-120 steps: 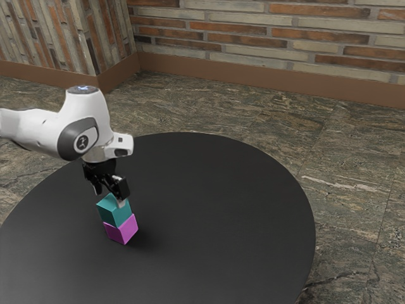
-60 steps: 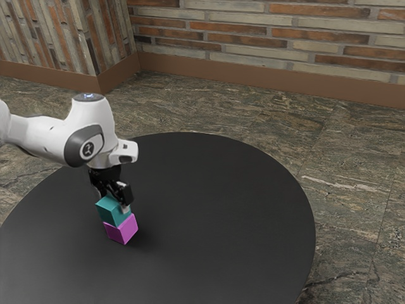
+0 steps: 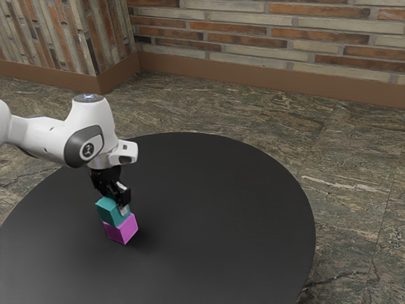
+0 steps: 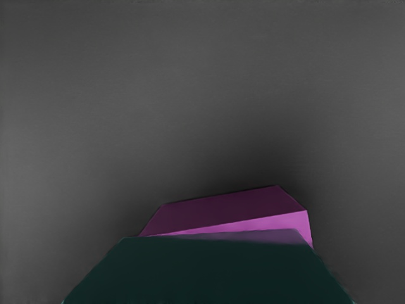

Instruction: Pick up the blue block with one arm, and put the blue block on the table with one arm

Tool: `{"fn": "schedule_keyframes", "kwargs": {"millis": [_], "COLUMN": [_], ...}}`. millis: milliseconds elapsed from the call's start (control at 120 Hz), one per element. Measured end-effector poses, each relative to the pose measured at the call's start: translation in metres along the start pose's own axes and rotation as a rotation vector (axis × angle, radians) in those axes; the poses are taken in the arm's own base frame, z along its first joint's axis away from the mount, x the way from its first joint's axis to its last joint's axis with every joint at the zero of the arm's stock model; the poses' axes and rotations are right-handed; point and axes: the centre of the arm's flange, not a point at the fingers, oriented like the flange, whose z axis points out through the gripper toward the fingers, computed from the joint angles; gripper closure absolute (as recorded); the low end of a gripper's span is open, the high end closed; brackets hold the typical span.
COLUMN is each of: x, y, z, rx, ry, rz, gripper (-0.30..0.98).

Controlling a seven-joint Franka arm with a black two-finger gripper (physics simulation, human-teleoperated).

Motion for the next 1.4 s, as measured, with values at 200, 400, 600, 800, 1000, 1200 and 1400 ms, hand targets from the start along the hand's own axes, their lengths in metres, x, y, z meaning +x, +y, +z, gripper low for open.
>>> {"fn": "schedule_keyframes", "kwargs": {"millis": [200,400,600,800,1000,1200,1400], "x": [0.031,0.101,0.114,0.117,0.111,0.104,0.103], "y": [-0.005,-0.011,-0.01,-0.01,-0.012,-0.005,-0.004], "z": [-0.047,-0.032,0.008,0.013,-0.038,-0.064,-0.064], "rx": [0.032,0.013,-0.009,-0.031,-0.015,-0.007,-0.008], "ry": [0.075,0.036,-0.038,-0.052,0.014,0.029,0.016], "rz": [0.001,0.008,0.007,0.005,0.005,0.024,0.031], "gripper": [0.35,0.37,0.35,0.16,0.06,0.03,0.01]}}
